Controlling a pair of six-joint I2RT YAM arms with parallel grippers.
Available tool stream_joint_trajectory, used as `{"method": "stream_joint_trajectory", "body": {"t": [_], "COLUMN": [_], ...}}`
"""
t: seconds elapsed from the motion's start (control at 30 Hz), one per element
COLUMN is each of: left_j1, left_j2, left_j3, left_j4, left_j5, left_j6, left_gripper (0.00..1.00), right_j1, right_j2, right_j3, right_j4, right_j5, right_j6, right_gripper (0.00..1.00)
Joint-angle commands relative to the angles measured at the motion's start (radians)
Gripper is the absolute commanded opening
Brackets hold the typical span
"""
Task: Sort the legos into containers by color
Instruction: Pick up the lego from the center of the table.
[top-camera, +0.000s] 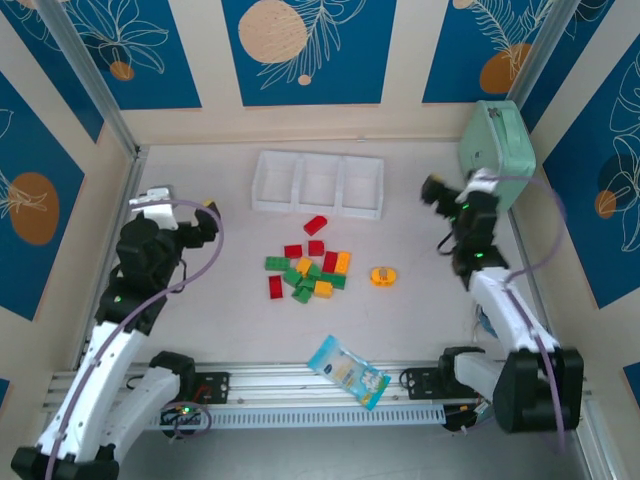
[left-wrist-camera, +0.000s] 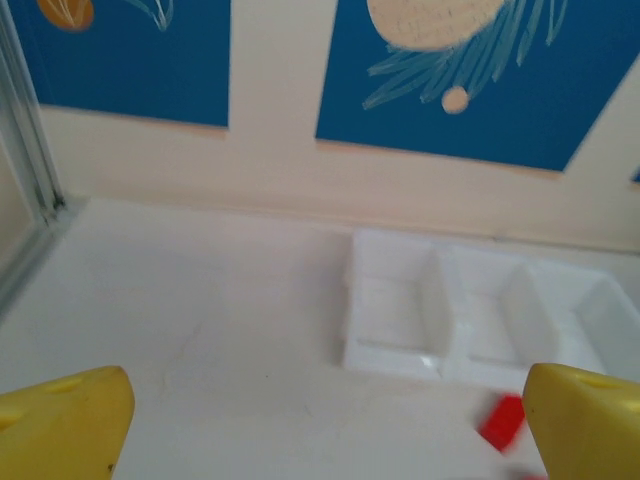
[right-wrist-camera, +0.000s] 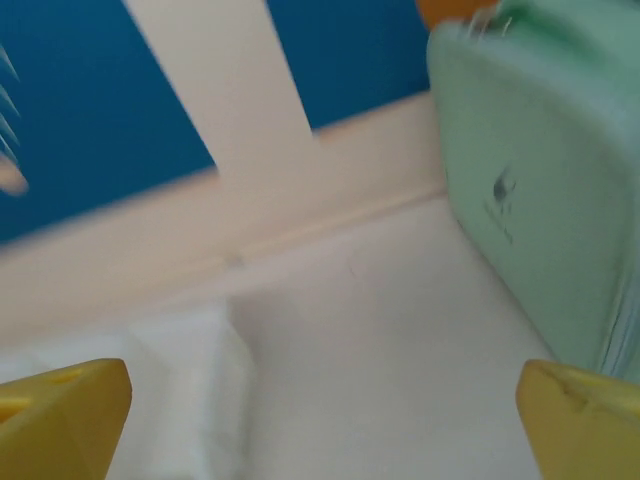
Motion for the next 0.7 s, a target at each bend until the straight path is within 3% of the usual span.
{"method": "stream_joint_trajectory", "body": {"t": [0.0, 0.1, 0.27, 0.67], "left_j1": [-0.004, -0.004, -0.004, -0.003], "left_j2": [-0.015, -0.010, 0.012, -0.039], "left_j3": [0.034, 0.051, 0.026, -0.043], "left_j4": [-0.395, -0.508, -0.556, -0.469], "left_j5": [0.155, 0.274, 0.392, 0.456], "left_j6": [-0.082, -0.102, -0.079, -0.058], "left_gripper": [0.99, 0.99, 0.99, 0.99], "right_j1": [-0.055, 0.015, 0.207, 0.437], "right_j2": [-0.040, -0.004, 0.079, 0.445], "right_j3": [0.141, 0.273, 0.342, 0.343], "right_j4": [-0.607, -0.896, -1.147, -1.173], "right_j5": [-0.328, -0.380, -0.283, -0.133], "right_j6": [0.250, 0.252, 0.244, 0.223], "right_gripper": [0.99, 1.00, 1.00, 0.99]}}
